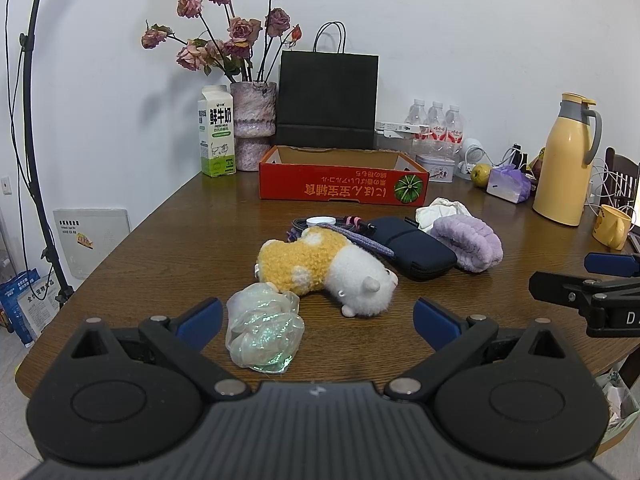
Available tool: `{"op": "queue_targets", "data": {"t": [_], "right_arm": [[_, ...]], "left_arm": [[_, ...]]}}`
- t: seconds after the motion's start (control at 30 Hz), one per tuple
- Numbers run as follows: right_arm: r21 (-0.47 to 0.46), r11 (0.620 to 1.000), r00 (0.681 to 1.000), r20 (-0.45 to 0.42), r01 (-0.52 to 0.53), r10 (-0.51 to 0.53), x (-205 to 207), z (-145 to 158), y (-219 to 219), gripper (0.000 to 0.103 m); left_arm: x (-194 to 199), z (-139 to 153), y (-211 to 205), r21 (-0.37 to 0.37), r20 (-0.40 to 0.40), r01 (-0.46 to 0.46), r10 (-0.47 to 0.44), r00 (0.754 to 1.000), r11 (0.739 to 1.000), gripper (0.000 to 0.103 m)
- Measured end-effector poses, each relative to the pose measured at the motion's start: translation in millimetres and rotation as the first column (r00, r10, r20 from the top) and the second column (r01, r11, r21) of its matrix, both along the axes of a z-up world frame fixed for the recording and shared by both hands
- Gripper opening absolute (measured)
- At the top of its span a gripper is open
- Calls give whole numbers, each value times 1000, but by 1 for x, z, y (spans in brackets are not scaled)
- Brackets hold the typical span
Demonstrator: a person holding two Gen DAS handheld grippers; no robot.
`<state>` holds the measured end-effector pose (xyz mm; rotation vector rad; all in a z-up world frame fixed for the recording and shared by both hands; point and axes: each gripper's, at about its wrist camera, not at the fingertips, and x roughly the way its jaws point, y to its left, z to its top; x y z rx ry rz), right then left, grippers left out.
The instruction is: Organize objects
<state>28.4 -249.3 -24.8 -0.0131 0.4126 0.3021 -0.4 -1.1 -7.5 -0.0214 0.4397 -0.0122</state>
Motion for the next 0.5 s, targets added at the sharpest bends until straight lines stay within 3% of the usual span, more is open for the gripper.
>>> {"op": "queue_targets", "data": {"t": [0.5], "right_arm": [[-1, 1000, 1000, 0, -1, 1, 0, 0, 0, 103]], "left_arm": [[0, -1, 0, -1, 0, 1, -1, 1000, 1000, 103]]}}
